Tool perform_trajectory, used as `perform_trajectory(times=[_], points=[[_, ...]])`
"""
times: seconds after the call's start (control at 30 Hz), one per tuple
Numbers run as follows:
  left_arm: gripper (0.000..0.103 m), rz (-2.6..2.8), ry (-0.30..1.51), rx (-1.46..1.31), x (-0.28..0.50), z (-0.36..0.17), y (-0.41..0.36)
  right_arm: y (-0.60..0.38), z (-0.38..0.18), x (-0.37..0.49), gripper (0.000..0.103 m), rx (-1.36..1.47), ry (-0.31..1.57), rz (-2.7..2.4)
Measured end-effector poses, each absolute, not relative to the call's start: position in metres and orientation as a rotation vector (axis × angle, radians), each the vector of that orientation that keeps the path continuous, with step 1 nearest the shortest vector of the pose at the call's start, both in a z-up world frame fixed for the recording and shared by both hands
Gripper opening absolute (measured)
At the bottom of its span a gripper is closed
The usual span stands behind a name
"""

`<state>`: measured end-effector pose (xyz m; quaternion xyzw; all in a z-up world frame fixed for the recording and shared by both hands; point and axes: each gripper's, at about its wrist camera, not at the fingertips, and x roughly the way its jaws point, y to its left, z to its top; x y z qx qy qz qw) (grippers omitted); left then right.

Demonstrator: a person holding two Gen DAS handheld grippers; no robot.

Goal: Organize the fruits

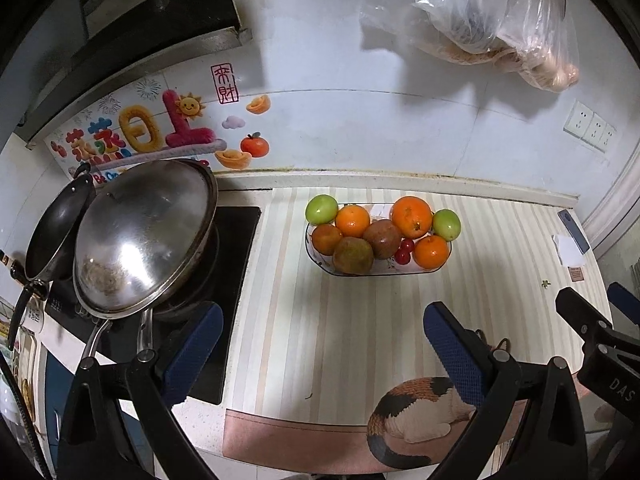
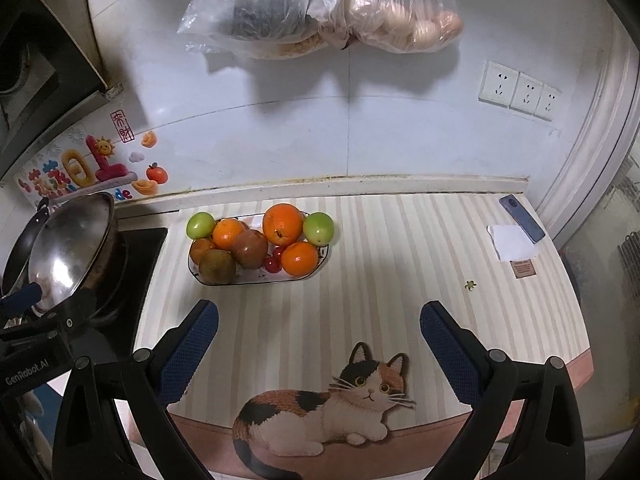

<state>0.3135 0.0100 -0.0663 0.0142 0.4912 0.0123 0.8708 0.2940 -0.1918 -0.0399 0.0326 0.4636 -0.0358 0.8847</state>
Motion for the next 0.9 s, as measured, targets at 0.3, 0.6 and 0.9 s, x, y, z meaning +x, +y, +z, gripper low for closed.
perform_trajectory(times=[0.3, 0.6, 0.9], points=[[0.103, 0.023, 1.030, 0.025, 0.321, -0.069, 0.011, -0.186, -0.044, 0.302, 0.103, 0.060, 0.978, -0.070], [0.103, 0.023, 1.030, 0.020, 0.322, -0.068, 0.013, -0.183, -0.042, 0.302, 0.103, 0.057, 0.977, -0.066], [0.103, 0.019, 1.028, 0.015, 0.320, -0.067, 0.012, -0.180, -0.041, 0.301, 0.103, 0.057, 0.978, -0.065]])
